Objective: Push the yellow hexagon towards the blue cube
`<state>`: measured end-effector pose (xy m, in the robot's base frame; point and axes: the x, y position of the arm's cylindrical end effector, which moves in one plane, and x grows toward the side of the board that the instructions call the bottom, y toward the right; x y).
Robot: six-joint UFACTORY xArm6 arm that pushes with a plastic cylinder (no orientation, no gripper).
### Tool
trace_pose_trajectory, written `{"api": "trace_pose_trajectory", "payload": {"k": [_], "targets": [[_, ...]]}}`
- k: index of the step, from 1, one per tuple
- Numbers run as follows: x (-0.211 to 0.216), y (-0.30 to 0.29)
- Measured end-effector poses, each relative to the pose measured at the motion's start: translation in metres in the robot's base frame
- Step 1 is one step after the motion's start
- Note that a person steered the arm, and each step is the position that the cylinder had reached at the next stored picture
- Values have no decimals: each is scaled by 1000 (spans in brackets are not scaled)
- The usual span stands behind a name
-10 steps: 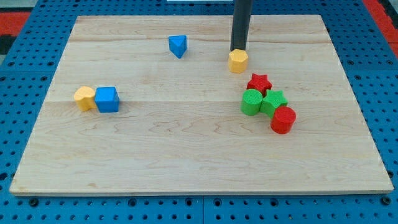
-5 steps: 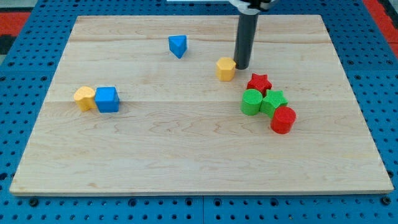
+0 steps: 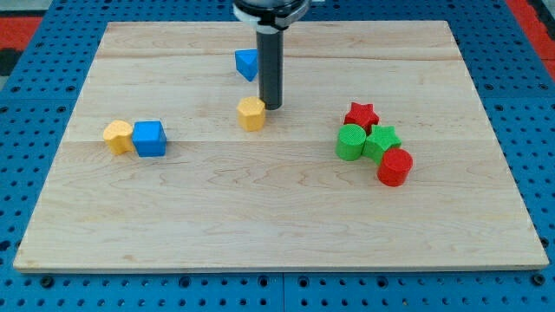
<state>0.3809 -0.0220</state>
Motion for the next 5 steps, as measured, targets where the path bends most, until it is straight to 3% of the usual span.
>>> {"api": "trace_pose_trajectory", "payload": {"k": [1, 3, 5], "targets": [[17, -20], [33, -6], [33, -65]]}}
